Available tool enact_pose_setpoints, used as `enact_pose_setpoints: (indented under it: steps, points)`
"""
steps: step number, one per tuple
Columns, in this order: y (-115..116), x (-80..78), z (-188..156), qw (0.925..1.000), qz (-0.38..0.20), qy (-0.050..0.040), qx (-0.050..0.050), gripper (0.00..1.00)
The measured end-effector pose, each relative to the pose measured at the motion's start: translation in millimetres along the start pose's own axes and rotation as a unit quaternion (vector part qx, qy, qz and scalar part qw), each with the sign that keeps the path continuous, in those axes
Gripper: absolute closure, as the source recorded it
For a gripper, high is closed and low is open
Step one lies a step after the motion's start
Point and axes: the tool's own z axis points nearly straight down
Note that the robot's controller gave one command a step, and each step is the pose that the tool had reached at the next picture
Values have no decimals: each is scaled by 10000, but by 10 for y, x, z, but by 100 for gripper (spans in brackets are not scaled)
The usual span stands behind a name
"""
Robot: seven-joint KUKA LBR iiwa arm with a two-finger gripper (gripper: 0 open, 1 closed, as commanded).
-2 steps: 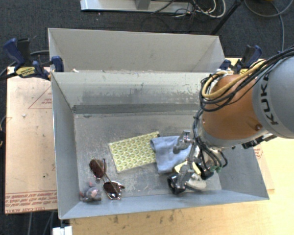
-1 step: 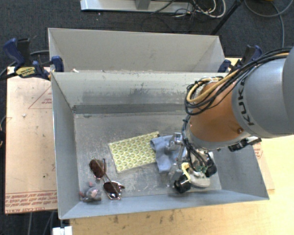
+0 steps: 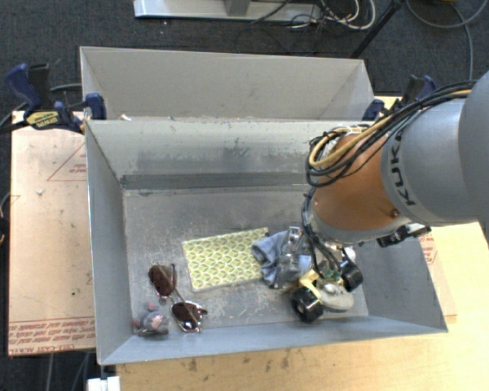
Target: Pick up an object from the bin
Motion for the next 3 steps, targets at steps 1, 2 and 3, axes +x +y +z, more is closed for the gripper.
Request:
enact_pose_setpoints:
  steps: [1, 2, 3]
  points:
    - [0, 0, 0, 10000, -2, -1, 1, 100]
    - [0, 0, 0, 10000, -3, -1, 1, 100]
    - [0, 0, 1, 10000, -4, -1, 1, 100]
